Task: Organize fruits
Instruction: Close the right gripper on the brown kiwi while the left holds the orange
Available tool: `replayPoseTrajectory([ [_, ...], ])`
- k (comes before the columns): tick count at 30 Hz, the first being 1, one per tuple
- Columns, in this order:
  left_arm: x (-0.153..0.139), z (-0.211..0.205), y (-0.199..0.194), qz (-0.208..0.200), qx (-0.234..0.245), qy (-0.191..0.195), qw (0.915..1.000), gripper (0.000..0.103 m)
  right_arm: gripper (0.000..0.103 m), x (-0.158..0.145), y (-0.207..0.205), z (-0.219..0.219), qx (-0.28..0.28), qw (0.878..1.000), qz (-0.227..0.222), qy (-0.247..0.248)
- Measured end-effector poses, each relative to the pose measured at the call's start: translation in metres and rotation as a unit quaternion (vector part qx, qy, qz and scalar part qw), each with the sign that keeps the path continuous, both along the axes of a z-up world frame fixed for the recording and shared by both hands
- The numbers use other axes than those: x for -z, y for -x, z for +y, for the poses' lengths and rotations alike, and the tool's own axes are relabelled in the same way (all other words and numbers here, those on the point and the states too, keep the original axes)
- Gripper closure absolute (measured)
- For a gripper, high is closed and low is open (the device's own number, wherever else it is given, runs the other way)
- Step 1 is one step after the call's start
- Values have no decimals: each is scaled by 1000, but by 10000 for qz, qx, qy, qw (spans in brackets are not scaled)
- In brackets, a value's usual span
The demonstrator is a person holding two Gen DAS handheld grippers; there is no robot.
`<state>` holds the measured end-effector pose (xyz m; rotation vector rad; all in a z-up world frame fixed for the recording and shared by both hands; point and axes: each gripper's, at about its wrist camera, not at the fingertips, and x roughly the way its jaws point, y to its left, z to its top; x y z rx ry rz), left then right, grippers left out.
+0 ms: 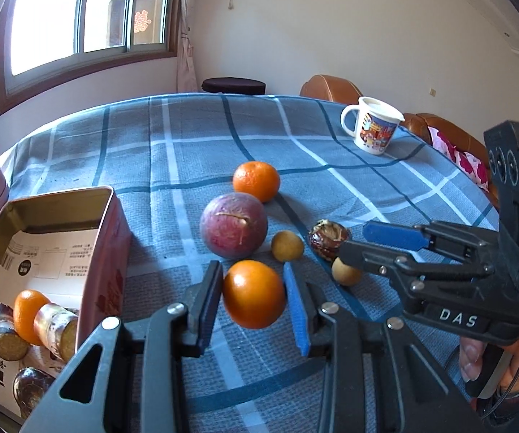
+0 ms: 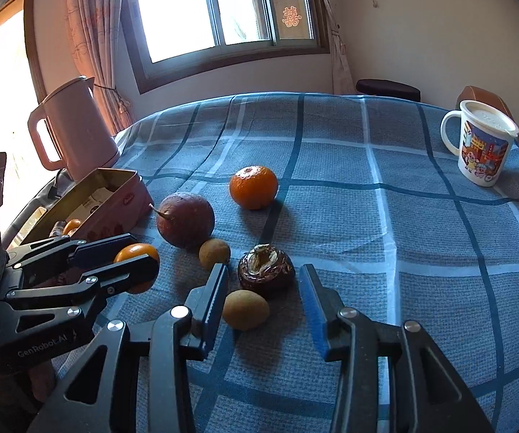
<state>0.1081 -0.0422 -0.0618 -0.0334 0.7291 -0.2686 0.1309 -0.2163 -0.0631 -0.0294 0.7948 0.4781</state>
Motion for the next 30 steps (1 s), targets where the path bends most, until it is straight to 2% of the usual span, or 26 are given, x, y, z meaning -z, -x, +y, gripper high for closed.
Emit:
replayPoseTrajectory([
  [6, 1, 3, -1, 42, -16, 75, 10000, 66, 60, 13, -6, 12, -194, 9987, 400, 247],
  [10, 1, 1, -1, 30, 0, 61, 10000, 66, 71, 16, -9, 13, -181, 9981, 474, 356],
  [12, 0, 2, 0, 3, -8, 85, 10000, 66, 71, 16, -9, 13, -218, 9981, 474, 319],
  [30, -11, 6, 16, -532, -56, 166, 9984, 66, 71, -11, 17, 11, -394, 9984, -402, 110],
])
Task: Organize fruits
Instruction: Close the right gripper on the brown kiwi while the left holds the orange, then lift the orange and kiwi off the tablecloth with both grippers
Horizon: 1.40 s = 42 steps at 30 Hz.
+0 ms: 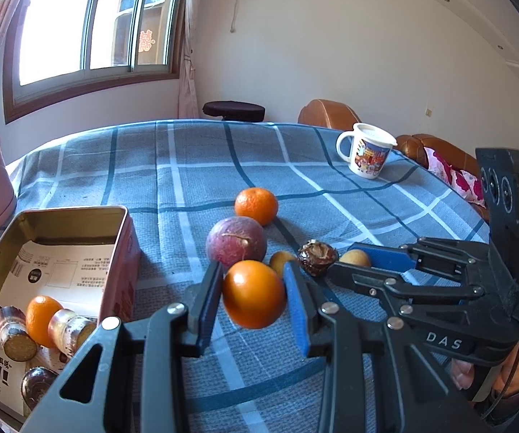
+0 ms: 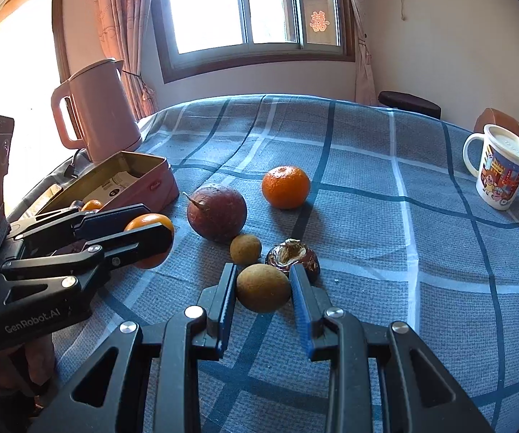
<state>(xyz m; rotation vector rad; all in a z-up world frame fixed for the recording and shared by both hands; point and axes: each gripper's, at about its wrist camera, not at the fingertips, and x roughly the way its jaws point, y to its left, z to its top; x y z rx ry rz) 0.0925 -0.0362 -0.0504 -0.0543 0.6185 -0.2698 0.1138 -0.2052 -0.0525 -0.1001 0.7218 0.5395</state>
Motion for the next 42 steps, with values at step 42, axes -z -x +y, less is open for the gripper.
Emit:
replayPoseTrajectory([
  [42, -17, 0, 32, -971, -180, -176, 9950, 66, 71, -22, 31, -11, -35, 9945, -976, -386],
])
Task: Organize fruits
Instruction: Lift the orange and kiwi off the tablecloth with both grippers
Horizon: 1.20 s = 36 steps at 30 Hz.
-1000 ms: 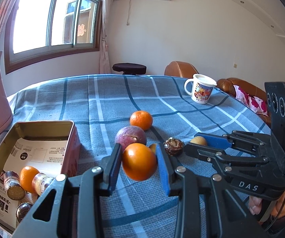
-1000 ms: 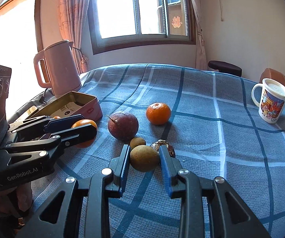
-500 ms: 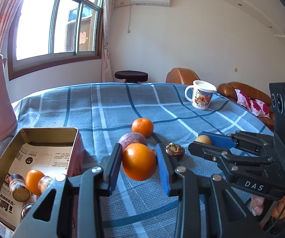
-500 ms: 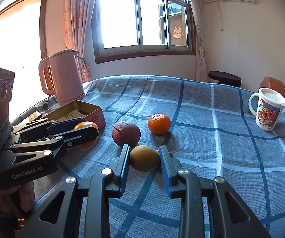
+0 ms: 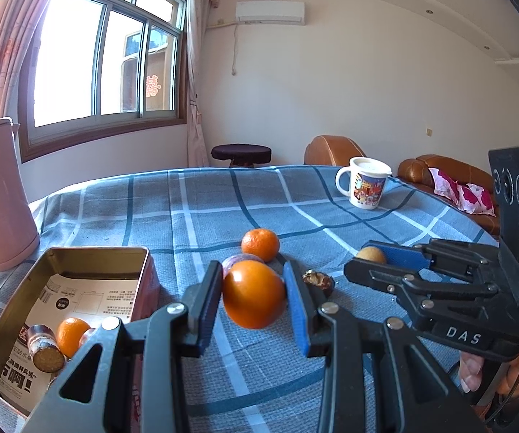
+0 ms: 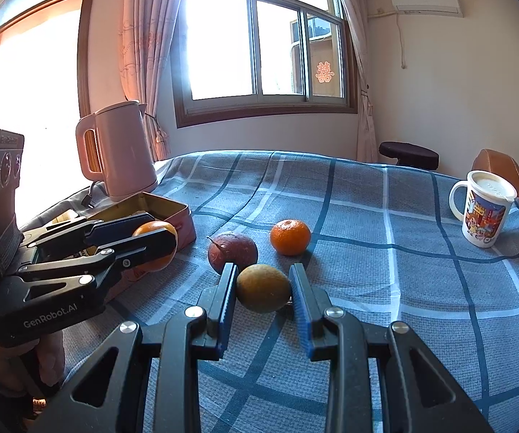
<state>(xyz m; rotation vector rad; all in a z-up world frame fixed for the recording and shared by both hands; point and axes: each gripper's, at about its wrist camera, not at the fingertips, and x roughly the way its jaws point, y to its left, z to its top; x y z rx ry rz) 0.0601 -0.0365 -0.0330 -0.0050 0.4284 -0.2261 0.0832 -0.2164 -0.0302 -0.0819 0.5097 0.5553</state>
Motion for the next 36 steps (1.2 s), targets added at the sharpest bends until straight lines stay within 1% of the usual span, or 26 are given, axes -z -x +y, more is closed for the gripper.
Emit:
replayPoseTrajectory([
  [20, -7, -1, 12, -383, -63, -52, 9992, 66, 71, -4, 8, -4, -21, 9996, -248, -114],
  [36, -10, 1, 19, -581, -130, -55, 9982, 66, 71, -10, 21, -8, -50, 9981, -580, -218],
])
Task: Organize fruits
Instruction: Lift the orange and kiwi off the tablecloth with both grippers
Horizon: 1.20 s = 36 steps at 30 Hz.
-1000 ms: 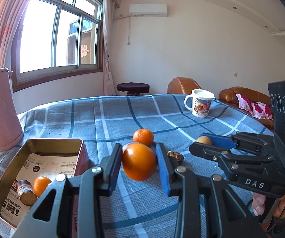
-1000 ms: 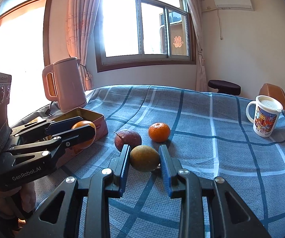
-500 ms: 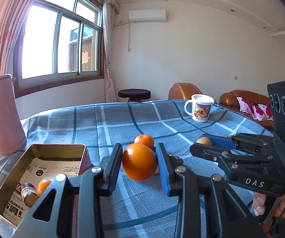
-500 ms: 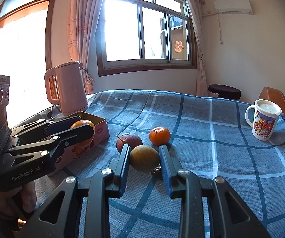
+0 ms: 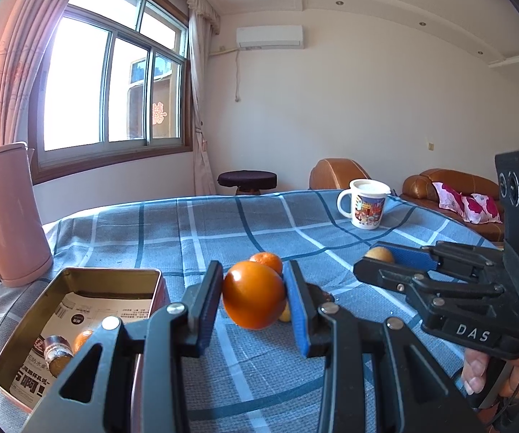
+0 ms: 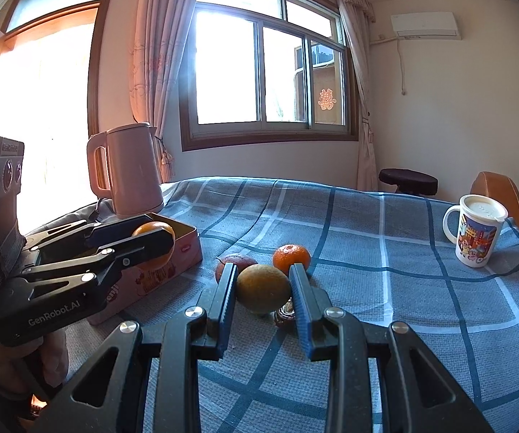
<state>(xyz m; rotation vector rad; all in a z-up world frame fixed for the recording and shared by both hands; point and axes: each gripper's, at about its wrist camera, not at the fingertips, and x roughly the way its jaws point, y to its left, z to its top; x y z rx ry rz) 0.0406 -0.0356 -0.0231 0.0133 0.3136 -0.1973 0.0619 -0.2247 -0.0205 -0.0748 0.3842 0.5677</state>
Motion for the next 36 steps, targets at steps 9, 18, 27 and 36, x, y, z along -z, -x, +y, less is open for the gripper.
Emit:
replayPoseTrajectory([
  [9, -1, 2, 5, -117, -57, 16, 9999, 66, 71, -2, 3, -2, -1, 9999, -102, -49],
  [18, -3, 2, 9, -219, -110, 16, 9997, 66, 71, -3, 8, -3, -14, 9997, -223, -90],
  [27, -5, 0, 16, -391, -155, -52, 9991, 66, 71, -4, 13, -4, -15, 9994, -335, -108],
  [36, -5, 0, 18, -445, -181, -50, 9988, 66, 71, -5, 15, -4, 19, 9993, -369, -89],
])
